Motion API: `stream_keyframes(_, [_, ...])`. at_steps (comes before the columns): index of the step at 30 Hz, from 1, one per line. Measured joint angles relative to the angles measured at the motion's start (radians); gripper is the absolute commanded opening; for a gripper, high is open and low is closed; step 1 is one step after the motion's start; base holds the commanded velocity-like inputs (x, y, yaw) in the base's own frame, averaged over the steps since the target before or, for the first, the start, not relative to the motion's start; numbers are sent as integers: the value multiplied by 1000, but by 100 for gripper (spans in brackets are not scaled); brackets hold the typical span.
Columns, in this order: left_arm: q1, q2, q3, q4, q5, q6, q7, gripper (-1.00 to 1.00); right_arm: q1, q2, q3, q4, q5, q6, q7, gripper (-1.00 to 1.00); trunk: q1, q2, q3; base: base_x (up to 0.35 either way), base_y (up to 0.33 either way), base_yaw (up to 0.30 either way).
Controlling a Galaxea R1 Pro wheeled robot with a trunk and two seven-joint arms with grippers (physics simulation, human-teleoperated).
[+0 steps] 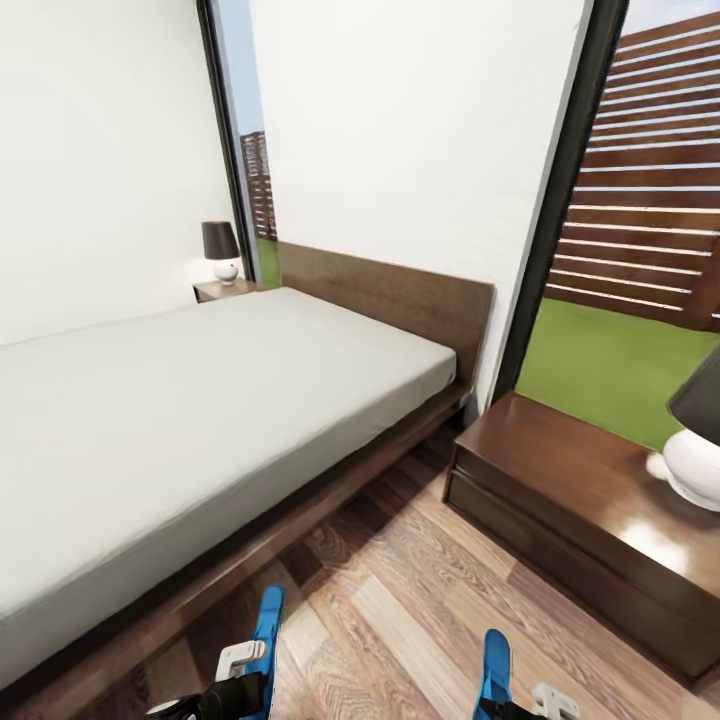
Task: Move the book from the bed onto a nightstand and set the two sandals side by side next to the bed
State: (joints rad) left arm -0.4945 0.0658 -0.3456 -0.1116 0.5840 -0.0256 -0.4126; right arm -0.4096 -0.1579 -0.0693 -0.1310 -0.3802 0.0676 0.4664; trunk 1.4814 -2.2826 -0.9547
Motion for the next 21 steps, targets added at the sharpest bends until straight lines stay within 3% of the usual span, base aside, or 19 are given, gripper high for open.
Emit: stream_keyframes(21, [0,0,0,0,1,0,0,-100,0,0,0,0,-1,0,1,-100,0,0,0,0,-21,294])
